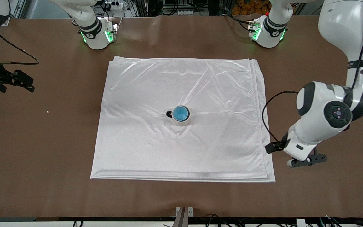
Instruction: Place blue cup into white mug on cloth
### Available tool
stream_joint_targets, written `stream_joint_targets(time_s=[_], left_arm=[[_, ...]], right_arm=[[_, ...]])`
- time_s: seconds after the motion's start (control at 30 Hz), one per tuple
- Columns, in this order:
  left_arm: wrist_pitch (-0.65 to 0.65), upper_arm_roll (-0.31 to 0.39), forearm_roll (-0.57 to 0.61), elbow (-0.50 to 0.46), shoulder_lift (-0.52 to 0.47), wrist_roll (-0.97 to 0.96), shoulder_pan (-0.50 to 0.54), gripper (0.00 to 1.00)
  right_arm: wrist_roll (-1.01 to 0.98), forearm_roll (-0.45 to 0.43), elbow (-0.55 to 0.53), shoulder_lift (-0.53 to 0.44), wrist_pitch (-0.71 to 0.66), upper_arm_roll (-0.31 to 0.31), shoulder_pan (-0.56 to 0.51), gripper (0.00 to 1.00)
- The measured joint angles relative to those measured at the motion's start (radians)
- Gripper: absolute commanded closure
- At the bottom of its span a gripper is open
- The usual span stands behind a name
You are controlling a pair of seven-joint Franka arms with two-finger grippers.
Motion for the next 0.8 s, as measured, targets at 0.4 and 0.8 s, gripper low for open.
stream_joint_targets(time_s=[0.4, 0.8], left_arm=[[-0.153, -0.027, 0.000, -0.087, -0.096, 0.207, 0.151, 0.00], [-0.154, -0.080, -0.058, -0.334, -0.333, 0.181, 0.140, 0.00]], right_arm=[[0.039, 0.001, 0.035, 0.011, -0.017, 0.006, 0.006, 0.00], [0.049, 0.001, 0.039, 0.019, -0.017, 0.005, 0.005, 0.00]])
